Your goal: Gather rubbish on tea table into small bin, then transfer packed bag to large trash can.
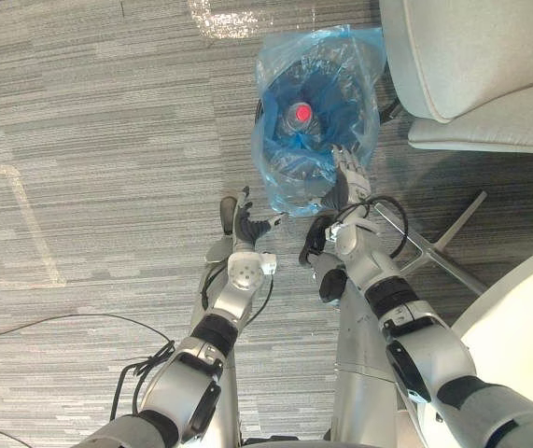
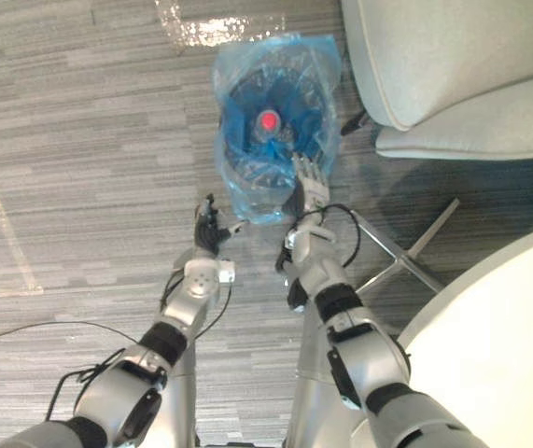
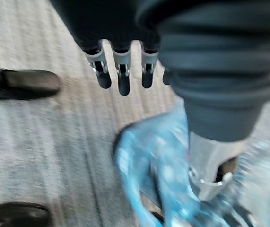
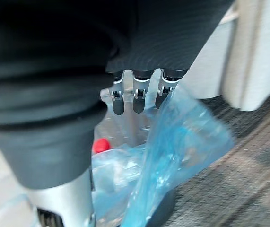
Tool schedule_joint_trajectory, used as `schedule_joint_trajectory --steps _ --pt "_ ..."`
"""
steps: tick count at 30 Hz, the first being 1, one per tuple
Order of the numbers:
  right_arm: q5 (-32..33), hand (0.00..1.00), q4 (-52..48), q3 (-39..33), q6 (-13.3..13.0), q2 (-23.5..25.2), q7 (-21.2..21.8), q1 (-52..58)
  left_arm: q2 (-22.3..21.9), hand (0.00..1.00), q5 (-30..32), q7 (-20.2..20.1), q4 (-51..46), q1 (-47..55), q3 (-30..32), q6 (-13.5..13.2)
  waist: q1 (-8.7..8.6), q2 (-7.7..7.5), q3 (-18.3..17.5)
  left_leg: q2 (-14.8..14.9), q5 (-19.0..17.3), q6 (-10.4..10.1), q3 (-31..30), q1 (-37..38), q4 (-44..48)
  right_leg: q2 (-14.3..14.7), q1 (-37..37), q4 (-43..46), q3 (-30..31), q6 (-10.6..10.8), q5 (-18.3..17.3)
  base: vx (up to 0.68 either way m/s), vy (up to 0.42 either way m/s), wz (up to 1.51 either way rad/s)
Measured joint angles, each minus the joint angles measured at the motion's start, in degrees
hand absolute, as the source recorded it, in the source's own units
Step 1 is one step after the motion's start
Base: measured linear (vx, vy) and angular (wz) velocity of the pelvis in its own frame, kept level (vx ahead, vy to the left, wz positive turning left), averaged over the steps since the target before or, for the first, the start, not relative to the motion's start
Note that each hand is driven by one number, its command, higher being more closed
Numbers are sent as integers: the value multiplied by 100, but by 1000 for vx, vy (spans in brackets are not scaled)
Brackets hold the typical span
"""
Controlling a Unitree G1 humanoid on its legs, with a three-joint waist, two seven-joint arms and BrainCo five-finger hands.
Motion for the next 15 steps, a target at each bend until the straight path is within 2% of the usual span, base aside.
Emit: schedule_joint_trajectory --steps 7,15 --pt "-16 0 -748 158 204 -63 4 170 43 0 5 1 -75 151 -4 -26 13 -3 15 50 -2 0 29 -1 30 46 1 -43 13 -1 27 -8 -11 -4" --pt "-159 0 -1263 332 384 -394 53 541 150 0 9 -3 -188 290 -17 -56 31 -5 163 123 -10 -2 82 22 22 91 5 -71 35 15 34 -19 -18 -5"
